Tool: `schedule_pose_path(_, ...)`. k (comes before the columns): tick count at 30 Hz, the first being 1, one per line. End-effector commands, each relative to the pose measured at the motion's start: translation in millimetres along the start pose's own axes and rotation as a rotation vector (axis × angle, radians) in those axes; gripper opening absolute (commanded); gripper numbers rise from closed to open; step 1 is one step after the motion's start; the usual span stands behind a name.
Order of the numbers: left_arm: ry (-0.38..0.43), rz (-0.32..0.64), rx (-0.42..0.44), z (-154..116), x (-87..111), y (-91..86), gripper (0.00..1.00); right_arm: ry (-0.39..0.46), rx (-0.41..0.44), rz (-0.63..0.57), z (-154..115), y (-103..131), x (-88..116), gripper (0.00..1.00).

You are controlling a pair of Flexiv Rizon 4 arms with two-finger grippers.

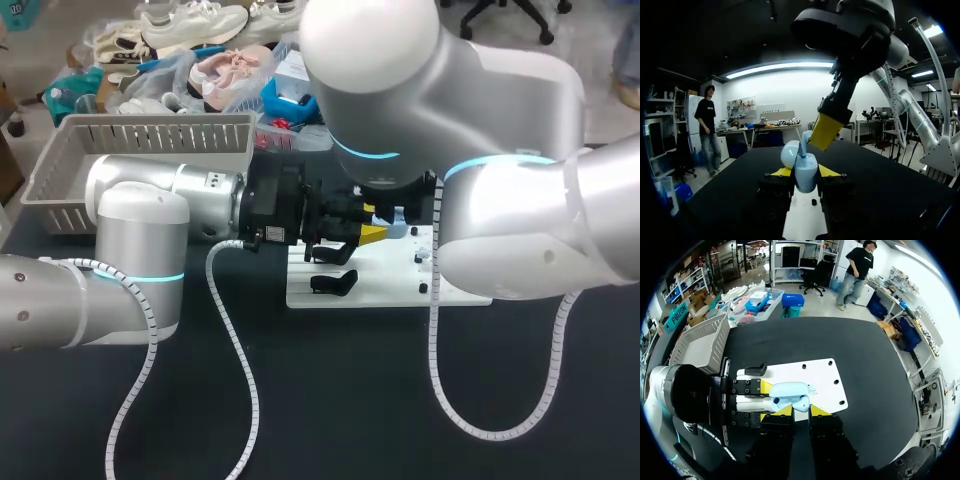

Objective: Pick up each earbud case from the left stands, insert the matching earbuds, close the lid, and place the case in the box.

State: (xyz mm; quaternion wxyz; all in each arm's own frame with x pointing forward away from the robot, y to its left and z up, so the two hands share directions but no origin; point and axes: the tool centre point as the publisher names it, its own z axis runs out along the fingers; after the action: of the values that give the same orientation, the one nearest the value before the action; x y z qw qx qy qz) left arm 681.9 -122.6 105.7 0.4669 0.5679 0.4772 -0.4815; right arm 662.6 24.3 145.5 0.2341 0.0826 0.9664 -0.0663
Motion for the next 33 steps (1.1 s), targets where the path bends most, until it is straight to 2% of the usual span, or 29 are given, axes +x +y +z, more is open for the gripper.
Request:
schedule_pose_path(1,-0.001,0.001,-0.001,-0.1,0.3,0.1,0.0,-0.003,-0.004,0.0,1.2,-1.5,1.1,0.0)
schedule_pose_path(13,-0.001,0.001,-0.001,-0.1,0.3,0.1,0.0,0.015,0.001,-0.008,5.4,-0.9,2.5,0.0)
schedule_pose_path(14,-0.001,0.001,-0.001,-0.1,0.3,0.1,0.0,0.017,0.001,-0.008,5.5,-0.9,2.7,0.06)
schedule_pose_path(16,-0.001,0.001,-0.001,-0.1,0.3,0.1,0.0,0.02,0.002,-0.01,6.3,-0.8,3.2,0.33)
schedule_pose_path(17,-0.001,0.001,-0.001,-0.1,0.3,0.1,0.0,0.021,0.003,-0.011,6.5,-0.5,3.5,0.43)
schedule_pose_path(18,-0.001,0.001,-0.001,-0.1,0.3,0.1,0.0,0.021,0.003,-0.012,6.5,-0.3,3.7,0.45)
schedule_pose_path(23,-0.001,0.001,-0.001,-0.1,0.3,0.1,0.0,0.023,0.0,-0.015,5.2,0.9,4.5,0.5)
schedule_pose_path(33,-0.001,0.001,-0.001,-0.1,0.3,0.1,0.0,0.022,-0.001,-0.015,2.2,0.0,6.6,0.5)
